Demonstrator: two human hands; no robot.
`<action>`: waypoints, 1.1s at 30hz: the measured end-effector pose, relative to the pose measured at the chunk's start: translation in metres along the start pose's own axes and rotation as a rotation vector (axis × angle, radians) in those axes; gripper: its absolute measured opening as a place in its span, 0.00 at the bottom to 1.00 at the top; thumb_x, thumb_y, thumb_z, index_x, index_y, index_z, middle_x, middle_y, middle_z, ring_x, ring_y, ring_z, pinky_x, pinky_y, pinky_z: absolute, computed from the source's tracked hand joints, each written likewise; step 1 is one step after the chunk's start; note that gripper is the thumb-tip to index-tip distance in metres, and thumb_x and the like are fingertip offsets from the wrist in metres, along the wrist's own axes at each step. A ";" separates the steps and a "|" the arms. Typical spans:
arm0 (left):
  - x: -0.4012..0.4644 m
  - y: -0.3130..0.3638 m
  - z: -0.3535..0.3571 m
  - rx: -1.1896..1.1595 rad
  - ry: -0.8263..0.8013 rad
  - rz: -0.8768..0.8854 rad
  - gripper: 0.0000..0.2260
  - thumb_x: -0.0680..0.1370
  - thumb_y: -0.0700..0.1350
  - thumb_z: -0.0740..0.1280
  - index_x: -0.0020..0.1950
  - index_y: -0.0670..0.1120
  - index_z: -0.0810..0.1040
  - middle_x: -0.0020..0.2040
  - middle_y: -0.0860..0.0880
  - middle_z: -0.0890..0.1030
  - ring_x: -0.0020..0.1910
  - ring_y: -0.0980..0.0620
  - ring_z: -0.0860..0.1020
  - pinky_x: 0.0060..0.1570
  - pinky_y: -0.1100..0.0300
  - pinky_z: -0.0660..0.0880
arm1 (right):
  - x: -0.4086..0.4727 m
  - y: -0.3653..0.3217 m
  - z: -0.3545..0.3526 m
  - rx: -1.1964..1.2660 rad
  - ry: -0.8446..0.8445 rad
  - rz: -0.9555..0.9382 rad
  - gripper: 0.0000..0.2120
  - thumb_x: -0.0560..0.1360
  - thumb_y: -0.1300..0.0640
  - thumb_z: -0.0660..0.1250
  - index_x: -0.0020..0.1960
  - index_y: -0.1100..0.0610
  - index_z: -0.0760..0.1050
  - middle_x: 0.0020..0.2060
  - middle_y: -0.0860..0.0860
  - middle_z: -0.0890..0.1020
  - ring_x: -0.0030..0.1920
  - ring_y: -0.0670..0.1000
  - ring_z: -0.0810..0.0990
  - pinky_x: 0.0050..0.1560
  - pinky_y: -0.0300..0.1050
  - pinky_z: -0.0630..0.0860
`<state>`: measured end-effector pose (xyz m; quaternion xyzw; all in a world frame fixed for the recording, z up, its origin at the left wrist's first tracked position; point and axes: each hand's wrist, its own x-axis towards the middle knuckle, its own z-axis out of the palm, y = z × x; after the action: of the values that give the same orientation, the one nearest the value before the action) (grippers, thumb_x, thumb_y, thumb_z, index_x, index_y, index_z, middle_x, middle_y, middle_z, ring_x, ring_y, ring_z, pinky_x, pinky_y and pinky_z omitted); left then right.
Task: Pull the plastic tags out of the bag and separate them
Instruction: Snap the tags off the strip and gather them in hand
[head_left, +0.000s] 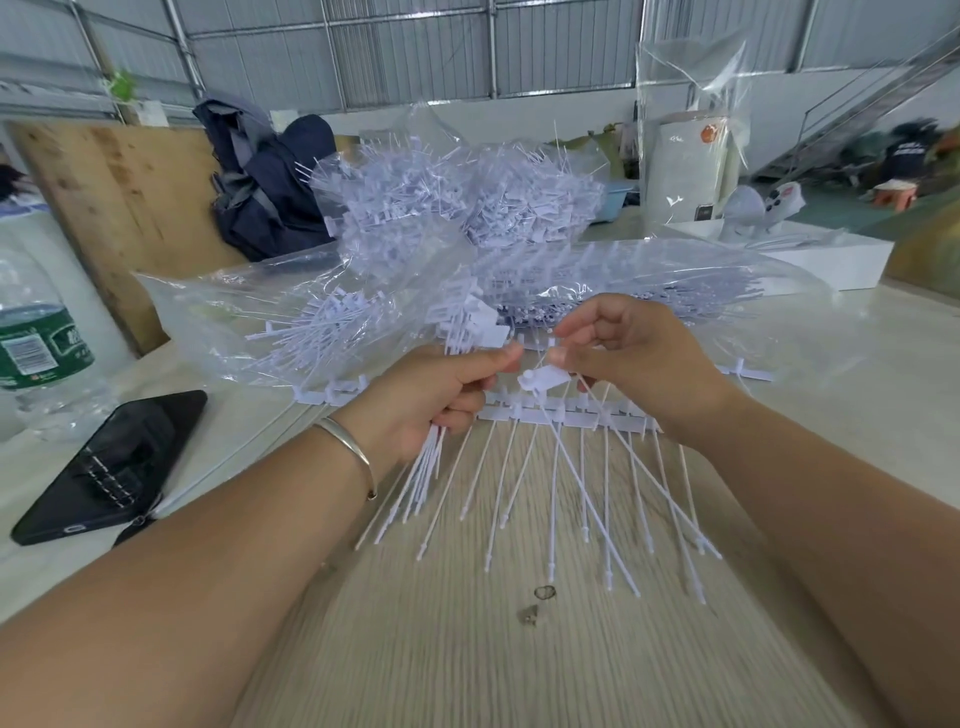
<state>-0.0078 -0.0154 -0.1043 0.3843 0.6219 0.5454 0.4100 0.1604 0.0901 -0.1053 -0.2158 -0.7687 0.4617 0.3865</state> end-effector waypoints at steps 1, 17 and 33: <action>-0.001 -0.001 0.001 0.022 -0.025 -0.006 0.10 0.71 0.50 0.74 0.42 0.44 0.81 0.29 0.54 0.70 0.22 0.58 0.58 0.18 0.68 0.55 | 0.000 0.000 0.001 0.007 -0.001 -0.006 0.13 0.68 0.59 0.76 0.49 0.62 0.79 0.34 0.50 0.82 0.33 0.54 0.78 0.40 0.56 0.78; -0.001 0.002 0.004 0.036 -0.058 -0.027 0.10 0.72 0.49 0.74 0.36 0.45 0.78 0.31 0.51 0.74 0.21 0.59 0.60 0.17 0.69 0.56 | -0.001 -0.001 0.004 0.047 0.060 -0.061 0.07 0.74 0.59 0.71 0.44 0.63 0.79 0.35 0.59 0.82 0.28 0.49 0.77 0.35 0.40 0.75; 0.003 0.003 -0.001 -0.085 -0.054 0.011 0.09 0.74 0.49 0.72 0.36 0.48 0.83 0.33 0.53 0.79 0.21 0.60 0.62 0.17 0.69 0.56 | 0.002 -0.003 -0.002 0.793 -0.079 0.209 0.11 0.64 0.69 0.67 0.45 0.63 0.79 0.40 0.57 0.82 0.41 0.51 0.84 0.41 0.39 0.80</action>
<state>-0.0098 -0.0126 -0.1019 0.3847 0.5849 0.5628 0.4395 0.1609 0.0910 -0.1017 -0.1091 -0.5195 0.7668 0.3609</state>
